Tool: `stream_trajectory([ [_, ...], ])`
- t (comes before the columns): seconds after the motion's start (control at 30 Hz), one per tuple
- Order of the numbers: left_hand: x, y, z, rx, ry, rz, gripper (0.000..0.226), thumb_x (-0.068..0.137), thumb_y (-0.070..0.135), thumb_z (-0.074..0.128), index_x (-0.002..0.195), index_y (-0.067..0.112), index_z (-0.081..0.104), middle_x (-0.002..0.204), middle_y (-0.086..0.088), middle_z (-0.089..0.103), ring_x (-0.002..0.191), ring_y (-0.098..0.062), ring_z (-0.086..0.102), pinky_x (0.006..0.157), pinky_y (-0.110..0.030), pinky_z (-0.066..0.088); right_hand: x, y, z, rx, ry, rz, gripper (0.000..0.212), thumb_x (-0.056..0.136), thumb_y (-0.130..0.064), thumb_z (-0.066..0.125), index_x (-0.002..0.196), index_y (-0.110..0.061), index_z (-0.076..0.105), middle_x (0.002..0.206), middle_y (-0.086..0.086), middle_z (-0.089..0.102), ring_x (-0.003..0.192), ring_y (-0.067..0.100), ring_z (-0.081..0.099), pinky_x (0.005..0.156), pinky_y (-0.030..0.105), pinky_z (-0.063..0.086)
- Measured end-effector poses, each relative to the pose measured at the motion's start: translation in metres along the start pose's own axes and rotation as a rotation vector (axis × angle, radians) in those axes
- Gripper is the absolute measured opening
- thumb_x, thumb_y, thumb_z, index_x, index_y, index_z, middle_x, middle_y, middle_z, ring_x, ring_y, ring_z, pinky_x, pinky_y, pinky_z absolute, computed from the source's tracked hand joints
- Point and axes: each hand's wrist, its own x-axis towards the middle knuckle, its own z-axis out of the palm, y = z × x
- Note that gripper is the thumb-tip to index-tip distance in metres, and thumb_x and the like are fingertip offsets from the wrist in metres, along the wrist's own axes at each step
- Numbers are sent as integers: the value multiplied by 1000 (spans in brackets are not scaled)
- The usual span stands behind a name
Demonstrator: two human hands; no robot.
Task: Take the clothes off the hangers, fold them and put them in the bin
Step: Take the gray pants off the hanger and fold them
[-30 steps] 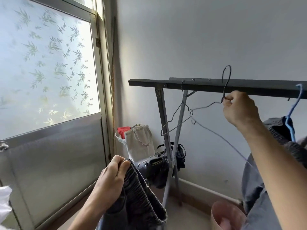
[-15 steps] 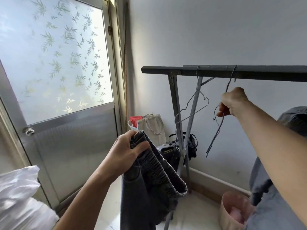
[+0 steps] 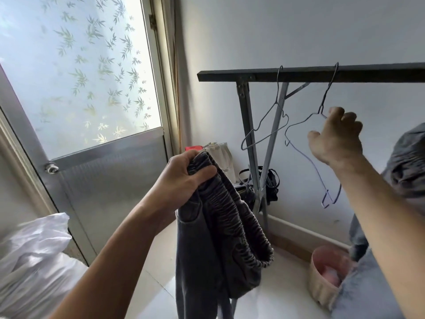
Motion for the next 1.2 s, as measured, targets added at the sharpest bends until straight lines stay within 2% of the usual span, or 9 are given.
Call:
stream_trajectory([
  [0.13, 4, 2, -2, 50, 10, 29, 5, 89, 6, 68, 93, 4, 65, 74, -1, 69, 68, -10, 66, 64, -21, 54, -50, -23, -2, 232, 236, -436, 26, 93, -15, 53, 117, -5, 54, 119, 20, 55, 109, 38, 50, 87, 43, 45],
  [0.23, 6, 4, -5, 55, 26, 32, 8, 90, 9, 67, 96, 4, 65, 77, -2, 69, 71, -12, 67, 66, -24, 55, -103, -38, 6, 542, -170, -503, 27, 93, -50, 48, 89, -25, 59, 103, -4, 63, 94, 15, 59, 79, 40, 52],
  [0.37, 5, 8, -20, -2, 40, 31, 10, 90, 10, 65, 95, 2, 63, 80, -7, 68, 73, -15, 65, 65, -25, 55, -135, -21, 44, 350, -638, -547, 45, 69, -76, 56, 85, -33, 59, 121, -14, 52, 116, 8, 45, 95, 37, 41],
  [0.5, -2, 15, -41, -219, 21, -18, 7, 89, 10, 61, 92, 4, 61, 80, -8, 68, 74, -18, 67, 67, -26, 58, -130, -7, 55, 474, -798, -432, 14, 82, -37, 72, 79, -23, 68, 92, -6, 63, 88, 11, 60, 82, 32, 49],
  [0.63, -9, 14, -70, -150, -13, -21, 14, 79, 15, 65, 90, 7, 64, 78, -3, 70, 73, -15, 67, 67, -23, 58, -108, -4, 33, 725, -668, -304, 26, 89, -18, 68, 64, -14, 58, 54, -10, 51, 52, 3, 45, 52, 18, 37],
  [0.9, -18, 19, -91, 95, -93, 5, 15, 75, 20, 69, 89, 16, 74, 81, 0, 76, 75, -10, 71, 66, -19, 55, -77, -20, -10, 912, -474, -324, 17, 80, -22, 71, 74, -14, 57, 61, -4, 53, 57, 8, 49, 50, 15, 41],
  [1.0, -22, 14, -95, -82, -124, -12, 18, 76, 22, 66, 88, 13, 75, 86, -4, 75, 78, -15, 71, 68, -22, 56, -74, -17, -27, 1159, -659, -227, 17, 75, -15, 67, 90, -17, 60, 69, -3, 66, 59, 8, 62, 54, 15, 50],
  [1.1, -21, -7, -81, 56, -160, -167, 13, 87, 13, 65, 94, 9, 75, 88, -6, 75, 79, -14, 71, 69, -24, 57, -85, -9, -10, 792, -839, -202, 17, 81, -13, 72, 97, -10, 69, 82, 9, 71, 74, 15, 64, 61, 18, 51],
  [1.2, -18, -31, -57, 33, 32, -268, 13, 92, 15, 65, 97, 5, 72, 89, -10, 76, 84, -23, 70, 72, -31, 59, -93, -4, 12, 771, -685, 0, 12, 84, -14, 73, 85, -3, 72, 77, 14, 71, 72, 22, 64, 62, 28, 53],
])
